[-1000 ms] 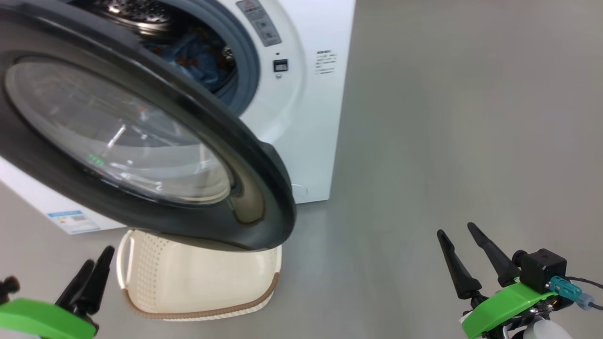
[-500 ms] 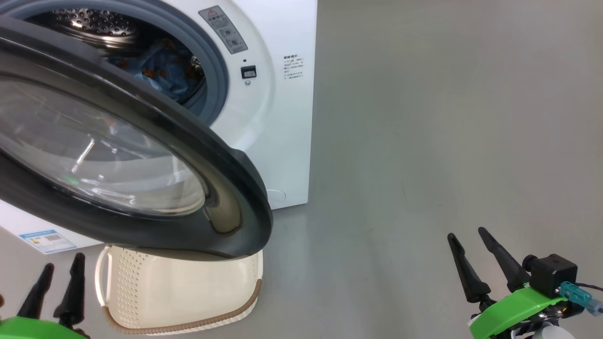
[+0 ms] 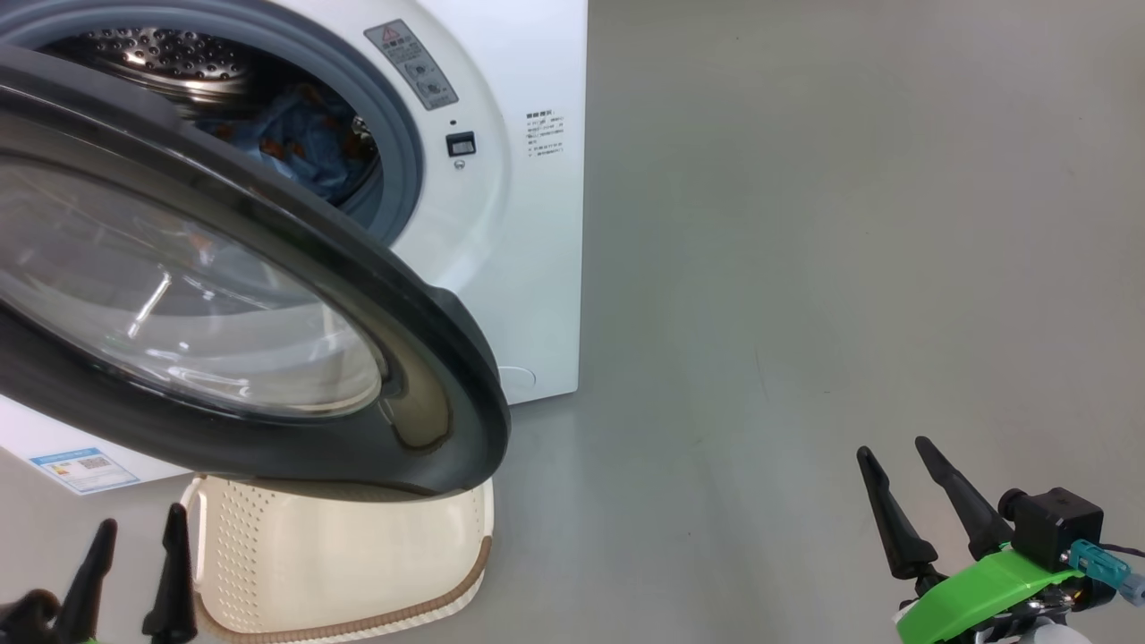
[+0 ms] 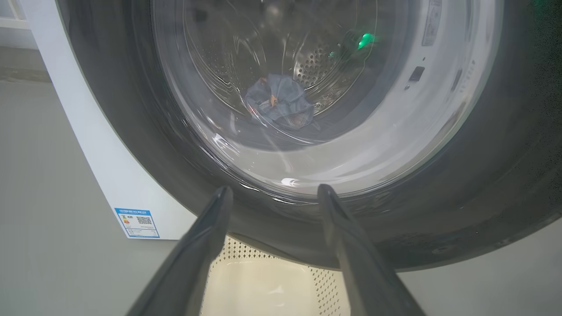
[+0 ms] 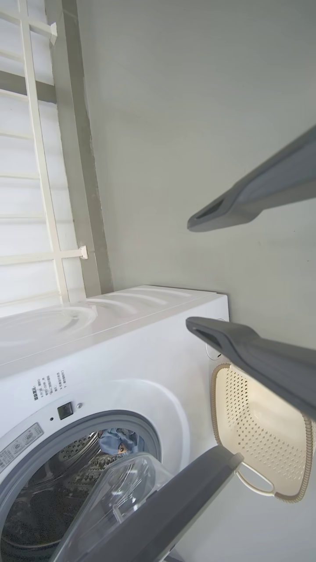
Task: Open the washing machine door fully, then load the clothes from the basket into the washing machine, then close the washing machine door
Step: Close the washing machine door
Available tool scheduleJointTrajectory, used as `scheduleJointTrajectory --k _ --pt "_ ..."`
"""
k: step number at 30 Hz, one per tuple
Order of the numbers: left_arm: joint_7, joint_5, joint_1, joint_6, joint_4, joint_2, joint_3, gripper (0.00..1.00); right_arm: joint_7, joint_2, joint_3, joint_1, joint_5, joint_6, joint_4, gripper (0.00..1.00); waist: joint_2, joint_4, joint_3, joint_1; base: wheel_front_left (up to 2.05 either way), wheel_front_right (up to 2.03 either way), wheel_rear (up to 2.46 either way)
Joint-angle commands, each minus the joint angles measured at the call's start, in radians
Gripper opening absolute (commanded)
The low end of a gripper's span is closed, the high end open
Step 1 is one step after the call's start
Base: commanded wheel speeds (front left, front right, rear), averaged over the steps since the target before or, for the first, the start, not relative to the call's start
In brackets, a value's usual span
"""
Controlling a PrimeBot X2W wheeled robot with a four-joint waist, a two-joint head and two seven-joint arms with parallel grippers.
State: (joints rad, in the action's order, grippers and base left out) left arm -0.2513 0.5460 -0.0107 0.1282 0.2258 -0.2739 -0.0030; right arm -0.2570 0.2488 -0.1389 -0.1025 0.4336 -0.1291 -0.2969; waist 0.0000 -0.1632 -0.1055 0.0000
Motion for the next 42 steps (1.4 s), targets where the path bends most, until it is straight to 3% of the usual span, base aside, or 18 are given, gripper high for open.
scheduleJointTrajectory --k 1,13,31,32,33,35,42 --pt "-0.010 -0.030 0.008 0.003 -0.030 -0.011 0.050 1.00 -0.005 0.008 -0.014 0.006 0.001 -0.002 0.024 1.00 0.0000 0.000 0.000 0.0000 0.00 0.00 0.00" --pt "-0.010 -0.132 -0.013 0.003 -0.060 0.088 0.123 1.00 -0.005 -0.002 -0.016 0.005 -0.003 -0.002 0.024 1.00 0.0000 0.005 -0.011 0.0000 0.00 0.00 0.00" --pt "-0.010 -0.151 -0.003 0.003 -0.052 0.098 0.117 1.00 -0.005 -0.008 -0.023 -0.014 -0.002 -0.002 0.025 1.00 0.0000 0.017 -0.014 0.0000 0.00 0.00 0.00" --pt "-0.010 -0.151 -0.003 0.003 -0.052 0.100 0.116 1.00 -0.005 -0.010 -0.026 -0.018 0.000 -0.002 0.026 0.82 0.0000 0.019 -0.013 0.0000 0.00 0.00 0.00" --pt "-0.010 -0.152 -0.004 0.003 -0.053 0.102 0.116 1.00 -0.005 -0.011 -0.028 -0.023 0.002 -0.002 0.028 0.45 0.0000 0.021 -0.012 0.0000 0.00 0.00 0.00" --pt "-0.010 -0.154 -0.005 0.003 -0.055 0.109 0.121 1.00 -0.005 -0.018 -0.033 -0.036 0.008 -0.002 0.036 0.02 0.0000 0.026 -0.010 0.0000 0.00 0.00 0.00" --pt "-0.010 -0.161 -0.010 0.003 -0.063 0.127 0.126 1.00 -0.005 -0.039 -0.070 -0.122 0.033 -0.002 0.087 0.00 0.0000 0.057 0.000 0.0000 0.00 0.00 0.00"
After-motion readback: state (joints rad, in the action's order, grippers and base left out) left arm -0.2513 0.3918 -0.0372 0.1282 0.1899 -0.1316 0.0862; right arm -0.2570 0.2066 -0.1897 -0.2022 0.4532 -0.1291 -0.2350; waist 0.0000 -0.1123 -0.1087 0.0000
